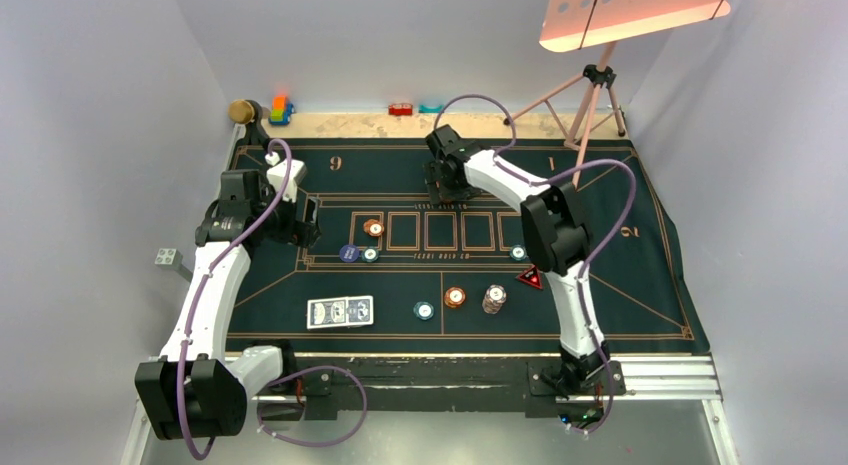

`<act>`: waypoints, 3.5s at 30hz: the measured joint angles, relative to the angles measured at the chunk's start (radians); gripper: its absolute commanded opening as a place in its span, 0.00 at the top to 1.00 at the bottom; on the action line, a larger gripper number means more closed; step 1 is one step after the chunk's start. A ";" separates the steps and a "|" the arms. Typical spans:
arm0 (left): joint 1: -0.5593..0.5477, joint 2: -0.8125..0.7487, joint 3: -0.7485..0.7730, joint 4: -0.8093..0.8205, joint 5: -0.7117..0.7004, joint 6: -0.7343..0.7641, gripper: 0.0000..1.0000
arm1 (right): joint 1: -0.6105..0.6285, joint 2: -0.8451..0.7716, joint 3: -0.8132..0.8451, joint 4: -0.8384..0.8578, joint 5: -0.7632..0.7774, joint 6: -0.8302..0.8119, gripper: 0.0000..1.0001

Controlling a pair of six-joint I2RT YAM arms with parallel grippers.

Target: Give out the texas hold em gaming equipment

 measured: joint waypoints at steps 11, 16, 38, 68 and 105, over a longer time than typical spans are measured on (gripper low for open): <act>0.000 -0.003 0.000 0.000 0.000 0.000 0.00 | 0.094 -0.520 -0.415 0.044 -0.035 0.005 0.09; 0.000 -0.003 0.000 0.000 0.000 0.000 0.00 | 0.269 -0.556 -0.568 0.071 -0.047 0.039 0.08; 0.000 -0.003 0.000 0.000 0.000 0.000 0.00 | 0.402 -0.574 -0.861 0.145 -0.075 0.182 0.42; 0.000 -0.008 -0.008 0.000 0.000 0.000 0.00 | 0.055 -0.852 -0.797 0.037 -0.037 0.200 0.82; 0.000 -0.008 -0.012 0.000 0.001 0.000 0.00 | -0.432 -0.767 -1.044 0.084 0.037 0.377 0.16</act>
